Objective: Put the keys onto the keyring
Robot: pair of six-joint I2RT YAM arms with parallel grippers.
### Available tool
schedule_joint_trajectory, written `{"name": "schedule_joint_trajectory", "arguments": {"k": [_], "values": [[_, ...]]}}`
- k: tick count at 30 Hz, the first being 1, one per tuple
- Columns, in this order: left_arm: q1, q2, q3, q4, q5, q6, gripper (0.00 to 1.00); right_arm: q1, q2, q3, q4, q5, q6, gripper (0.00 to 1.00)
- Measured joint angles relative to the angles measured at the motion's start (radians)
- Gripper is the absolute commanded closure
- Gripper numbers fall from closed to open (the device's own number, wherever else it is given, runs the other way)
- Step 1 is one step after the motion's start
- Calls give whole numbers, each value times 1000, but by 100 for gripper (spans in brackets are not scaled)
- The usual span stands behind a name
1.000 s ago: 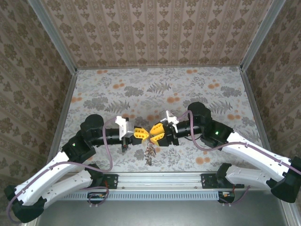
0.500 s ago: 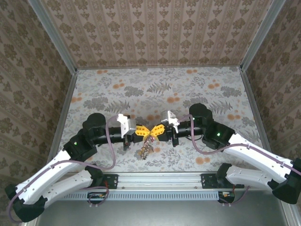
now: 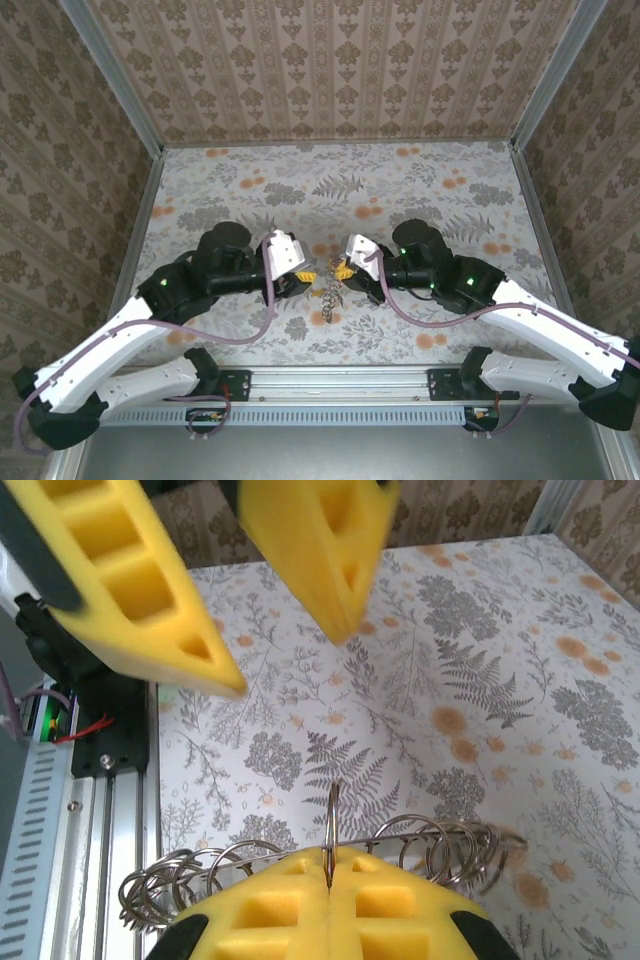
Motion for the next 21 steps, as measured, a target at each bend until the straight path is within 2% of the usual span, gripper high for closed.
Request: {"name": "schedule_joint_trajectory", "arguments": {"k": [6,15,21], "values": [[0,35,1,-1,27,21,61,31,29,21,-37,4,-25,100],[0,75,8,7,129,31,61,32,40,22,-43,-30,-24,100],[0,77,7,22,158,32,68,32,40,23,-40,-62,-24,100]]}}
